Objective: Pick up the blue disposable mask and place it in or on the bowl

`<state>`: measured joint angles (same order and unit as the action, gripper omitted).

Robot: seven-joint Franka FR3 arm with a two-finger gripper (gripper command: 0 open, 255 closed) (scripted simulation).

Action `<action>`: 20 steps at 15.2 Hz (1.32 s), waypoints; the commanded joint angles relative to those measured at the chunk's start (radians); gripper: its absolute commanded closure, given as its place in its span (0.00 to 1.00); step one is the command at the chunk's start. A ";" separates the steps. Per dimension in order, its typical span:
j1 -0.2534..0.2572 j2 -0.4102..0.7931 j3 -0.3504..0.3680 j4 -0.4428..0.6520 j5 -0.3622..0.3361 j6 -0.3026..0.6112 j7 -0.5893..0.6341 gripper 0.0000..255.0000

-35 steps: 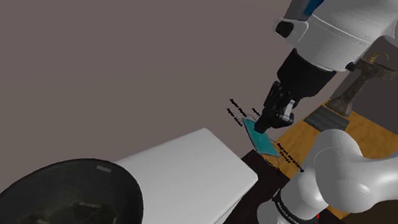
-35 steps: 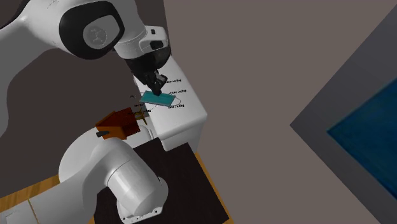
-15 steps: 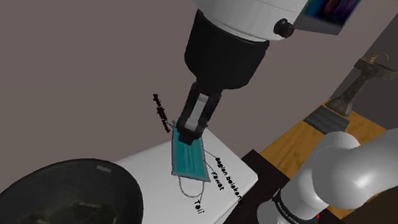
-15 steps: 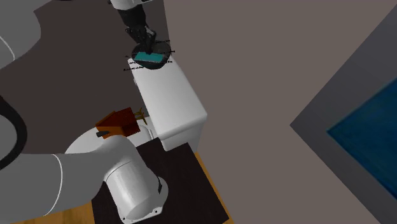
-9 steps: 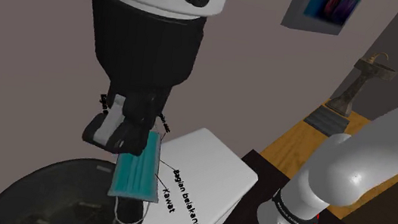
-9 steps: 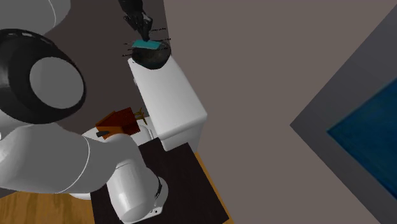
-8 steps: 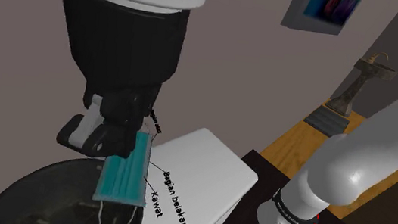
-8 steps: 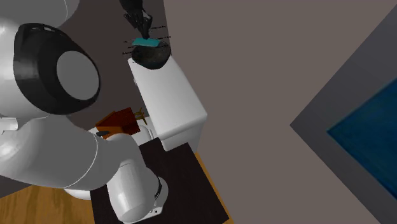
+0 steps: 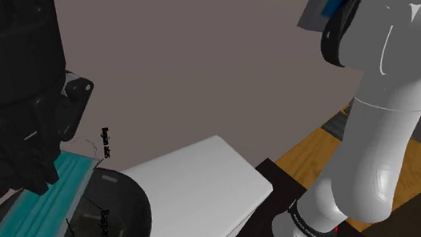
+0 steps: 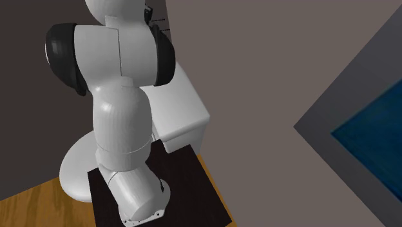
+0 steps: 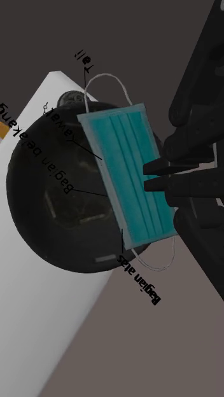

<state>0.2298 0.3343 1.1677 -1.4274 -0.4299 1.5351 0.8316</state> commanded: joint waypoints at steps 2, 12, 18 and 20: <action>-0.004 0.006 -0.003 -0.037 -0.006 0.038 0.010 1.00; -0.052 -0.004 0.001 -0.188 -0.003 0.175 0.030 1.00; -0.056 -0.002 0.000 -0.211 -0.007 0.198 0.035 1.00; -0.056 -0.002 0.000 -0.211 -0.007 0.198 0.035 1.00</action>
<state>0.1741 0.3322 1.1678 -1.6386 -0.4365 1.7330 0.8661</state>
